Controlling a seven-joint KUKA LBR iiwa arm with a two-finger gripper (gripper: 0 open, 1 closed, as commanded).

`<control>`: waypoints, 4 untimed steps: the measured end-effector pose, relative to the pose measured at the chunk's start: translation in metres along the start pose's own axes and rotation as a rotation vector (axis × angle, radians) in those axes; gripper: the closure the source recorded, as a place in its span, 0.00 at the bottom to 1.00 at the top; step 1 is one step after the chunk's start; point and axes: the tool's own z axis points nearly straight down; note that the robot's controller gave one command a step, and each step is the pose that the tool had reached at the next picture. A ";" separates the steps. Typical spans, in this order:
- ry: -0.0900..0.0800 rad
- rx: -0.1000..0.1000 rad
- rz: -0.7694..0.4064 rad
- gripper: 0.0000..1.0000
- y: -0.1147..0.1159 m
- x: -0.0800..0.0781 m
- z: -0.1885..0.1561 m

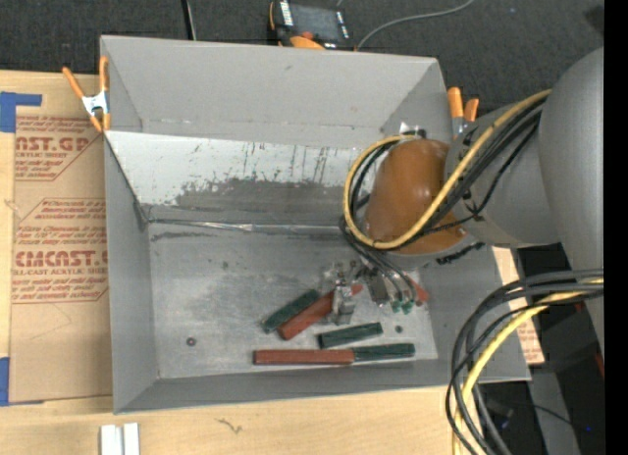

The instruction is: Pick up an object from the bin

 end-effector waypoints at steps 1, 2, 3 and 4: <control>-0.008 -0.001 0.003 1.00 0.036 0.000 -0.125; 0.007 -0.003 -0.079 1.00 0.109 0.031 -0.062; 0.001 -0.001 -0.072 0.00 0.105 0.028 -0.065; 0.006 0.000 0.026 0.00 0.063 0.026 0.001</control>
Offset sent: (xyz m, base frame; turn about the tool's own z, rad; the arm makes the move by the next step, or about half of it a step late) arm -0.0061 0.0338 0.1204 0.0053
